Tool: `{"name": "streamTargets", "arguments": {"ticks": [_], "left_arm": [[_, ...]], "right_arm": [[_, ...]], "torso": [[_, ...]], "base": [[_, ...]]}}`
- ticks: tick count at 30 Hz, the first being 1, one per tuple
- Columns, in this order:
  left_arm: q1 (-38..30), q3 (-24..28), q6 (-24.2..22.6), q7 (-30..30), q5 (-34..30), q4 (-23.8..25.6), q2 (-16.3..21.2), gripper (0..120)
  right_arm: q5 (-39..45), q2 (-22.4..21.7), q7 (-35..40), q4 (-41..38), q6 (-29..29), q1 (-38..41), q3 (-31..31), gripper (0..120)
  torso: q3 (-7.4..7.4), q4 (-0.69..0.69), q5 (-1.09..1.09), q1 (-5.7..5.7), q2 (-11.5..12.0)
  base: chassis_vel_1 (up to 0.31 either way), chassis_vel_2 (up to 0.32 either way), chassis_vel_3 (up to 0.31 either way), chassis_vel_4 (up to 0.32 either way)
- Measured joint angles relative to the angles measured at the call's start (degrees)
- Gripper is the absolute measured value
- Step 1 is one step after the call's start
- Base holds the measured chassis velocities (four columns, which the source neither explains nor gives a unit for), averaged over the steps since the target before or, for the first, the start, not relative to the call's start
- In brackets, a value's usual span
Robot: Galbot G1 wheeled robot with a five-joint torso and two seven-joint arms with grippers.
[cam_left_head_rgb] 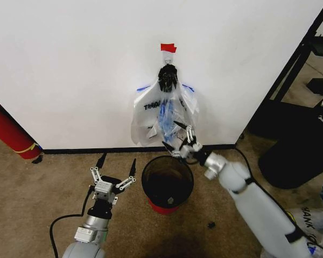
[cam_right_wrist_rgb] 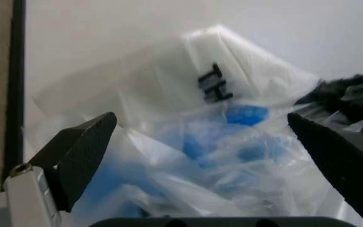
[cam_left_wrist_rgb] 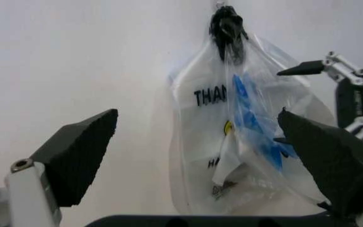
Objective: Pick up the garbage bag from the wall and place it over the trash bin.
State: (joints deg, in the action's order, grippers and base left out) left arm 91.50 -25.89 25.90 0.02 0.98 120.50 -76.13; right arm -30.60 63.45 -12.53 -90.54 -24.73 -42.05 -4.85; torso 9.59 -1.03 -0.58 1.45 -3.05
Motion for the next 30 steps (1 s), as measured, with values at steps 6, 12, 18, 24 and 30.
{"name": "streamTargets", "arguments": {"ticks": [6, 12, 18, 24, 30], "left_arm": [[-0.29, 0.00, -0.01, -0.48, -0.51, -0.19, 0.37, 100], [-0.54, -0.08, -0.03, -0.55, -1.04, -0.19, 0.48, 100], [-0.96, 0.43, -0.16, -0.53, -0.92, -0.37, 0.18, 100], [-1.08, 0.82, -0.21, -0.49, -0.45, -0.46, -0.15, 100], [-0.91, 0.92, -0.27, -0.44, -0.22, -0.21, -0.34, 100]], "right_arm": [[-3.04, 1.30, -4.48, 1.71, 2.02, 1.93, -1.07, 91], [-4.81, 0.80, -8.88, 0.43, 3.22, 0.18, -3.67, 70], [-5.22, -0.78, -8.89, -1.16, 6.36, -1.66, -5.57, 45], [-3.39, -1.95, -4.54, -2.17, 8.93, -3.24, -6.25, 23], [6.98, -2.66, 6.04, -4.82, 16.17, -6.97, -5.45, 2]], "torso": [[0.00, 0.00, 0.01, 0.00, 0.00], [0.00, -0.01, 0.01, -0.01, 0.00], [-0.01, -0.01, 0.01, -0.01, 0.00], [-0.01, 0.00, 0.01, -0.01, 0.00], [-0.01, 0.00, 0.02, -0.01, 0.00]], "base": [[0.000, 0.000, 0.000, 0.000], [0.000, 0.000, 0.000, 0.000], [0.000, 0.000, 0.000, 0.000], [0.000, 0.000, 0.000, 0.000], [0.000, 0.000, 0.000, 0.000]]}}
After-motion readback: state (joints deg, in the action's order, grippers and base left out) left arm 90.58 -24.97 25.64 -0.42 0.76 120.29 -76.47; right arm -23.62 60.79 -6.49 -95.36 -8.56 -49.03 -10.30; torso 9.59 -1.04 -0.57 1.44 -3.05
